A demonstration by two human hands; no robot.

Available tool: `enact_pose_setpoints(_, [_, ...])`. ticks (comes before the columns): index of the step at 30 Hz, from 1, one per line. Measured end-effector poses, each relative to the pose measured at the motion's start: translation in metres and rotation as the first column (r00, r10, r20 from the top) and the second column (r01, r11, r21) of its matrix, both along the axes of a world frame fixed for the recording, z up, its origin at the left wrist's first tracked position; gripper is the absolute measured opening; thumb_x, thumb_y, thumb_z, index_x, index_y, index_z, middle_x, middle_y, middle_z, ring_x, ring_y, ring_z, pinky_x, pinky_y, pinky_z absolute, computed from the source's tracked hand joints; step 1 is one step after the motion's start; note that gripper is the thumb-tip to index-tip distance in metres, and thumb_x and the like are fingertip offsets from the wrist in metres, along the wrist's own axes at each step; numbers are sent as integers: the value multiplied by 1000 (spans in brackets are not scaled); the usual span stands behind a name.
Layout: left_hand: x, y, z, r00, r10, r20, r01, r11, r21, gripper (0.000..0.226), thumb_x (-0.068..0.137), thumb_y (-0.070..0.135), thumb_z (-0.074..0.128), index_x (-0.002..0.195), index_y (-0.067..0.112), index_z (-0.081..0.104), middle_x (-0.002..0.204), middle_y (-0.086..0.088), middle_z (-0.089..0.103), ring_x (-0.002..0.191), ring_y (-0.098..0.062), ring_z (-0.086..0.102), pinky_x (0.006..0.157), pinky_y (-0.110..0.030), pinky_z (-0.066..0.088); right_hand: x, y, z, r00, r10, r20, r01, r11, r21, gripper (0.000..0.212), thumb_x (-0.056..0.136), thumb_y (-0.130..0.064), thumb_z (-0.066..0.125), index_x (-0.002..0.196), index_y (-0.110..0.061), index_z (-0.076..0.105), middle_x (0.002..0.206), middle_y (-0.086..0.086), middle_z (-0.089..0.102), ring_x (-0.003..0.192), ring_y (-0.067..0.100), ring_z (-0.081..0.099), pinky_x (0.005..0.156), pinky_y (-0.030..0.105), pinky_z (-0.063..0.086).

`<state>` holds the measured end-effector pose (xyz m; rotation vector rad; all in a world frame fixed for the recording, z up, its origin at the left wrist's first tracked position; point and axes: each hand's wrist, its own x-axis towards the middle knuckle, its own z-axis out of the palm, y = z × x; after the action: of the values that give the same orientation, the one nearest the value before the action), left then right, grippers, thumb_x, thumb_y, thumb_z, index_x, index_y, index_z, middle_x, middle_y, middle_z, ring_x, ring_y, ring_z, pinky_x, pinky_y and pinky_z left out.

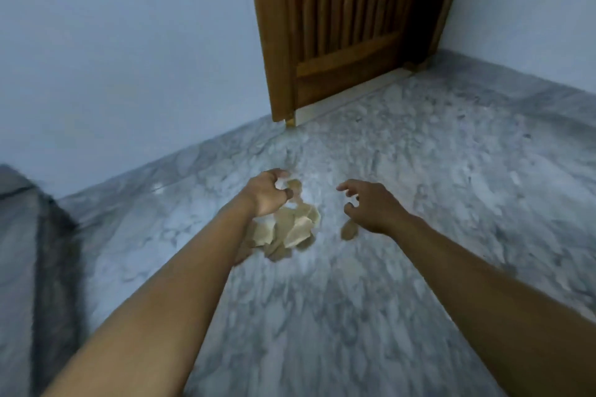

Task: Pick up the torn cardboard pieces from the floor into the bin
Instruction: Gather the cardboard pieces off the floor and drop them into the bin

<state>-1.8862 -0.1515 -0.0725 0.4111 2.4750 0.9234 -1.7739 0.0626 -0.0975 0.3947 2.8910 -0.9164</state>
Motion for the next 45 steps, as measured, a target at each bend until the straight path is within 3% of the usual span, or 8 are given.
enact_pose_setpoints(4, [-28, -53, -17, 1000, -1, 25, 2, 999, -40, 50, 95, 32, 58, 143, 29, 45, 153, -7, 39, 129, -25, 51, 95, -27, 41, -31, -45, -11, 998, 27, 60, -28, 1000, 12, 40, 95, -29, 61, 134, -29, 56, 132, 2, 61, 112, 22, 62, 88, 37, 53])
enact_pose_setpoints(8, [-50, -72, -40, 1000, -24, 13, 25, 997, -74, 50, 95, 33, 57, 143, 27, 45, 152, -9, 40, 121, -29, 56, 87, -27, 42, -57, -67, -35, 987, 52, 154, -54, 998, 13, 44, 93, -26, 61, 137, -27, 55, 134, 4, 60, 107, 24, 61, 84, 39, 54])
enact_pose_setpoints(15, [-65, -69, -79, 1000, -11, 17, 13, 995, -98, 49, 94, 33, 61, 141, 22, 49, 149, -4, 45, 132, -22, 47, 101, -32, 39, -101, -55, -69, 935, 137, 326, -165, 984, 60, 58, 93, -21, 59, 148, -26, 42, 147, 8, 49, 119, 29, 56, 86, 36, 50])
enact_pose_setpoints(22, [-81, -7, -138, 989, 63, 133, -55, 997, -61, 52, 85, 27, 74, 133, 23, 54, 133, -3, 53, 116, -19, 55, 86, -29, 46, -149, 10, -110, 809, 208, 549, -363, 913, 188, 67, 91, 0, 53, 148, -31, 38, 148, 9, 40, 112, 28, 55, 77, 37, 52])
enact_pose_setpoints(28, [-82, 60, -217, 992, -3, 129, 39, 960, -277, 64, 75, 31, 79, 132, 20, 52, 139, -7, 50, 124, -25, 51, 90, -29, 43, -163, 55, -187, 688, 288, 667, -514, 842, 166, 68, 82, -24, 76, 141, -32, 44, 137, 5, 45, 119, 27, 52, 87, 37, 44])
enact_pose_setpoints(32, [-67, 74, -257, 999, -27, 41, 42, 897, -440, 79, 66, 51, 81, 133, 25, 48, 141, -6, 45, 130, -33, 41, 101, -44, 45, -147, 67, -230, 766, 330, 551, -530, 809, 253, 52, 82, -33, 75, 125, -19, 49, 127, 8, 45, 111, 31, 49, 80, 38, 36])
enact_pose_setpoints(39, [-58, 70, -288, 968, -128, -216, 26, 907, -421, 43, 74, 38, 66, 106, 11, 56, 111, -9, 58, 98, -32, 54, 81, -40, 48, -164, 81, -246, 696, 302, 651, -567, 788, 239, 58, 76, -63, 73, 109, -17, 58, 110, 3, 60, 102, 23, 59, 91, 38, 42])
enact_pose_setpoints(45, [-65, 57, -273, 918, -86, -387, -28, 960, -278, 12, 84, 21, 58, 90, 14, 64, 83, 1, 61, 73, -22, 59, 51, -33, 47, -172, 74, -235, 696, 241, 677, -332, 943, 5, 30, 68, -42, 86, 85, -21, 71, 91, 0, 70, 82, 16, 67, 73, 31, 57])
